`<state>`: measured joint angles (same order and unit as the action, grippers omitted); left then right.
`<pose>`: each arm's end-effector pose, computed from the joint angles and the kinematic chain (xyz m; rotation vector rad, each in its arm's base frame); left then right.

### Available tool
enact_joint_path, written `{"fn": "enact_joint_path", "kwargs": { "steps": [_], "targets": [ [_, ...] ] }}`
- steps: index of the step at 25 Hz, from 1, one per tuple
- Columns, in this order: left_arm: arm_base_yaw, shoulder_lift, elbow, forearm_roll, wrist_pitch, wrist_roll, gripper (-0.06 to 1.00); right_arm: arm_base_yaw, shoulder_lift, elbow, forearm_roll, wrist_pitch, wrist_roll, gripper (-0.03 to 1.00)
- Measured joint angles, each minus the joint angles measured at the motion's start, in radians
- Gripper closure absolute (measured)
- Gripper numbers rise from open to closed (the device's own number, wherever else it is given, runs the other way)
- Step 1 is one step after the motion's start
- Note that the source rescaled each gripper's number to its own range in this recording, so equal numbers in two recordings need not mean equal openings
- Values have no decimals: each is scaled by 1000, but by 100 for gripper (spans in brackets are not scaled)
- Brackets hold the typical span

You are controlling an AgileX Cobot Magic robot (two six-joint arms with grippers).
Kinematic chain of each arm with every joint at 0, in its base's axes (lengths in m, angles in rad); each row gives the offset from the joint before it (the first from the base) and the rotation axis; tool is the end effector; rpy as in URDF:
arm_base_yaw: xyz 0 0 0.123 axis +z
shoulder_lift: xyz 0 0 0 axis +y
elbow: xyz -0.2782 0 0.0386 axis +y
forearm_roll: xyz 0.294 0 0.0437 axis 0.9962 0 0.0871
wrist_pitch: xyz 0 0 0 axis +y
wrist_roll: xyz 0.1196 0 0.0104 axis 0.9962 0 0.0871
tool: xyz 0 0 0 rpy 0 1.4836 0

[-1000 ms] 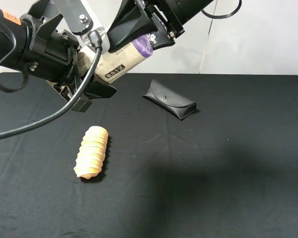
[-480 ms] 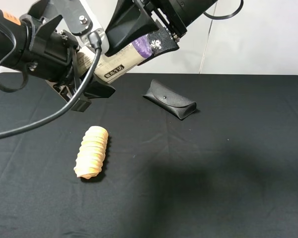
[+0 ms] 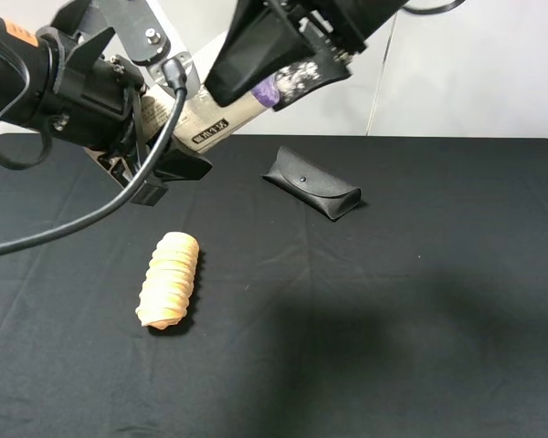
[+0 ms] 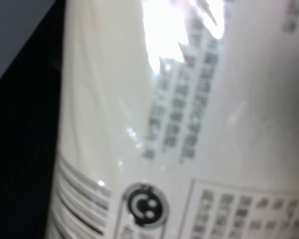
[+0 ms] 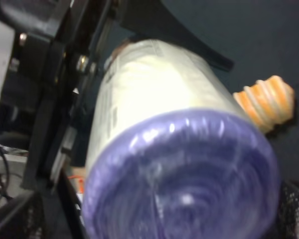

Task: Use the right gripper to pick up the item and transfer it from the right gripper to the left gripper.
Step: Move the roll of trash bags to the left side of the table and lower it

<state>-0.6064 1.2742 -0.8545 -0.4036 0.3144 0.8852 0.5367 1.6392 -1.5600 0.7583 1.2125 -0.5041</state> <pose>0.2699 -0.2050 0.2509 1.2107 1.8312 -0.1937 0.3014 0.2693 0.3369 -1.1357 2.3517 1.0472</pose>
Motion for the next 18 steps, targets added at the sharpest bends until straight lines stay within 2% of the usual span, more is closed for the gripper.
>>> {"fn": "enact_joint_path", "kwargs": {
  "steps": [13,18],
  "targets": [
    [0,0,0,0,0,0,92,0,-173,0,-235,3,181,-3],
    [0,0,0,0,0,0,92,0,-328,80,-367,2,248,-3]
  ]
}}
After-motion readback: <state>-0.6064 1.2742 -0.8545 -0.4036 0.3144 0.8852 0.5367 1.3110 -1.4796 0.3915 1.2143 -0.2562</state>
